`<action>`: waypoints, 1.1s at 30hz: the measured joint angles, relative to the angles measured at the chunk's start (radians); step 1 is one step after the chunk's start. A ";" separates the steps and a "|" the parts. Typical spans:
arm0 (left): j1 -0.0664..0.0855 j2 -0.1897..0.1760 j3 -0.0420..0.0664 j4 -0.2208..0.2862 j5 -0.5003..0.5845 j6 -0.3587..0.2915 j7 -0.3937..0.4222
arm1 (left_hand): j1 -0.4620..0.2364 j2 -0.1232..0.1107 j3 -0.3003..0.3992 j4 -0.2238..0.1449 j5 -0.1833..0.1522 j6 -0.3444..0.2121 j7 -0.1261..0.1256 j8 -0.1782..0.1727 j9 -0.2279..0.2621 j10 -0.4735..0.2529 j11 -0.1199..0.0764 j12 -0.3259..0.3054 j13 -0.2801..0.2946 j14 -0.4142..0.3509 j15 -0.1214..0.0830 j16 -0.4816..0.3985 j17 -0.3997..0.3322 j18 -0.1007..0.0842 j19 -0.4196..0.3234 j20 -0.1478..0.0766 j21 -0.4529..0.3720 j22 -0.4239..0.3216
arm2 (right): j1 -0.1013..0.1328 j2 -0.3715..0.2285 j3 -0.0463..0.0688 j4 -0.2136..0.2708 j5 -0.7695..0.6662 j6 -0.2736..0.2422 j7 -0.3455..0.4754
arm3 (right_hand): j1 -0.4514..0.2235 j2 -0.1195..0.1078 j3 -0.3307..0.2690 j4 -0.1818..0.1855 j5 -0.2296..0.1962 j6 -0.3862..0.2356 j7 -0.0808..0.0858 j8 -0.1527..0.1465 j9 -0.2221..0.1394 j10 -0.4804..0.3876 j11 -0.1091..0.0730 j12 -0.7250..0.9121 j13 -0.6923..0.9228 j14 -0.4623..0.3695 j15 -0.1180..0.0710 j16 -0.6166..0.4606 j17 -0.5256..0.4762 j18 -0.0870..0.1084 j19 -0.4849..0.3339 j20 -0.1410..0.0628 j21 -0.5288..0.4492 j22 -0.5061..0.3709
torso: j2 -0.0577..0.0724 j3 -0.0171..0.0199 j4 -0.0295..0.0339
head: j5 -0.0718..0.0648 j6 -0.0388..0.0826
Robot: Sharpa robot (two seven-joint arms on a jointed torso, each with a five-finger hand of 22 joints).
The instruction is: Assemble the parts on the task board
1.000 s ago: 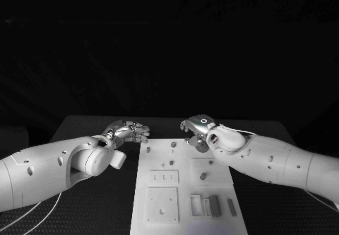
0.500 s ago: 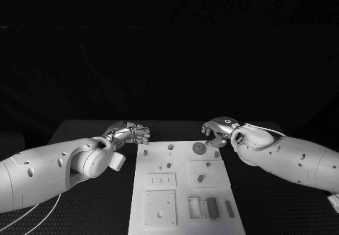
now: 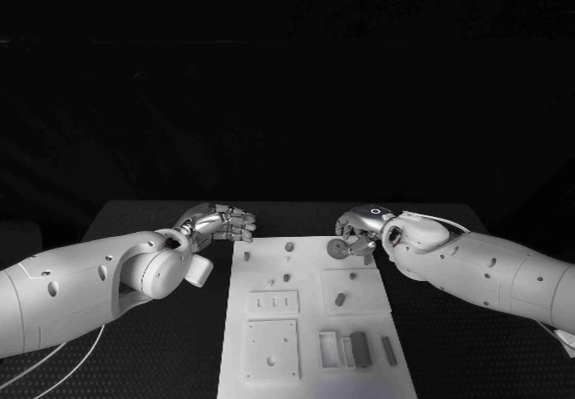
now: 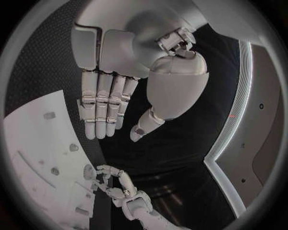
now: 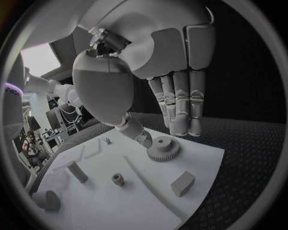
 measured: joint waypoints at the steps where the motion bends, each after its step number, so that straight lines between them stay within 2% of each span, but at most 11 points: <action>1: 0.000 0.000 0.000 0.000 0.000 0.000 0.000 | 0.000 0.000 0.000 0.000 0.000 0.000 0.000 0.000 0.000 0.000 0.000 0.000 0.000 0.000 0.000 0.000 0.000 0.000 0.000 0.000 0.000 0.000 | -0.002 0.004 0.000 -0.006 0.001 0.002 0.002 | 0.000 0.000 -0.003 0.003 0.000 0.002 0.003 0.003 0.000 0.013 -0.004 0.010 0.009 -0.004 -0.004 0.000 -0.001 0.000 -0.006 0.002 0.000 0.000 | 0.000 -0.0002 0.0002 | 0.001 -0.001; 5: 0.000 0.001 0.000 -0.001 -0.001 0.000 0.000 | 0.000 0.000 0.000 0.000 0.000 0.000 0.000 0.000 0.000 0.000 0.000 0.000 0.000 0.000 0.000 0.000 0.001 0.000 0.000 0.000 0.000 0.000 | -0.010 0.012 0.000 -0.028 0.002 0.009 0.009 | 0.000 0.000 -0.007 0.007 0.000 0.006 0.006 0.008 0.001 0.019 -0.007 0.031 0.047 -0.011 -0.010 0.007 -0.004 0.001 -0.010 0.003 0.000 0.000 | 0.000 -0.0009 0.0006 | 0.002 -0.005; 8: 0.000 -0.001 0.000 -0.001 -0.002 0.001 0.000 | 0.000 0.000 0.000 0.000 0.000 0.000 0.000 0.000 0.000 0.000 0.000 0.000 0.000 0.000 0.000 0.000 0.001 0.000 0.000 0.000 0.000 0.000 | -0.015 0.015 -0.001 -0.037 0.003 0.016 0.012 | 0.000 0.000 -0.011 0.011 0.000 0.009 0.010 0.015 0.006 0.030 -0.018 0.062 0.102 -0.017 -0.017 0.018 -0.008 0.002 -0.010 0.003 0.000 0.000 | -0.001 -0.0014 0.0009 | 0.003 -0.008; 11: 0.000 -0.004 0.000 -0.001 -0.003 0.001 -0.001 | 0.000 0.000 0.000 0.000 0.000 0.000 0.000 0.000 0.000 0.000 0.000 0.000 0.000 0.000 0.000 0.000 0.001 0.000 0.000 0.000 0.000 0.000 | -0.016 0.019 -0.001 -0.042 0.004 0.021 0.014 | 0.000 0.000 -0.014 0.014 0.000 0.014 0.007 0.023 0.012 0.022 -0.031 0.118 0.218 -0.024 -0.022 0.029 -0.017 0.005 -0.010 0.003 0.000 0.001 | -0.001 -0.0014 0.0000 | 0.005 -0.011; 16: 0.000 -0.002 0.000 -0.001 -0.004 0.001 -0.001 | 0.000 0.000 0.000 0.000 0.000 0.000 0.000 0.000 0.000 0.000 0.000 0.000 0.001 0.000 0.000 0.000 0.002 0.000 0.000 0.000 0.000 0.000 | -0.018 0.028 0.000 -0.052 0.004 0.031 0.018 | 0.004 0.004 -0.015 0.015 0.000 0.014 0.007 0.023 0.014 -0.016 -0.034 0.168 0.364 -0.022 -0.025 0.045 -0.027 0.007 -0.010 0.004 0.001 0.001 | -0.001 -0.0005 -0.0016 | 0.006 -0.013; 20: 0.000 -0.002 0.000 -0.001 -0.004 0.001 -0.001 | 0.000 0.000 0.000 0.000 0.000 0.000 0.000 0.000 0.000 0.000 0.000 0.000 0.001 0.000 0.000 0.000 0.002 0.000 0.000 0.000 0.000 0.001 | -0.020 0.033 -0.001 -0.060 0.005 0.038 0.021 | 0.005 0.017 -0.015 0.015 0.000 0.017 0.004 0.027 0.014 -0.024 -0.036 0.184 0.426 -0.025 -0.028 0.056 -0.028 0.007 -0.010 0.004 0.007 0.002 | -0.001 -0.0005 -0.0022 | 0.006 -0.015; 23: 0.000 -0.002 0.000 0.000 -0.004 0.001 -0.002 | 0.000 0.000 0.000 0.000 0.000 -0.003 0.003 0.000 0.000 0.000 0.000 0.000 0.001 0.000 0.000 0.000 0.003 0.000 0.000 0.000 0.000 0.001 | -0.020 0.035 0.000 -0.062 0.008 0.040 0.024 | 0.006 0.042 -0.019 0.011 0.000 0.017 0.003 0.029 0.015 -0.030 -0.042 0.211 0.496 -0.026 -0.033 0.083 -0.023 0.007 -0.010 0.003 0.022 0.002 | -0.001 -0.0005 -0.0022 | 0.007 -0.016; 28: 0.000 -0.002 0.000 -0.001 -0.005 0.001 -0.002 | 0.000 0.000 0.000 0.000 0.000 -0.004 0.004 0.000 0.000 0.000 0.000 0.000 0.001 0.000 0.000 0.000 0.003 0.000 0.000 0.000 0.000 0.001 | -0.020 0.037 0.000 -0.063 0.021 0.044 0.027 | -0.007 0.054 -0.024 0.012 0.000 0.008 -0.006 0.025 0.009 -0.040 -0.052 0.263 0.645 -0.030 -0.044 0.143 -0.004 0.007 0.001 -0.007 0.055 0.001 | -0.001 -0.0005 -0.0022 | 0.007 -0.019; 33: 0.000 0.001 0.000 -0.004 -0.005 0.001 -0.002 | 0.000 0.000 0.000 0.000 0.000 -0.004 0.004 0.000 0.000 0.000 0.000 -0.002 0.001 0.000 0.000 -0.004 0.003 0.000 0.000 0.000 0.000 0.001 | -0.019 0.036 0.001 -0.065 0.042 0.050 0.028 | -0.007 0.054 -0.027 0.016 0.000 0.006 -0.011 0.023 -0.001 -0.042 -0.054 0.342 0.777 -0.029 -0.050 0.229 0.034 0.007 0.011 -0.016 0.098 0.001 | -0.001 -0.0006 -0.0022 | 0.005 -0.021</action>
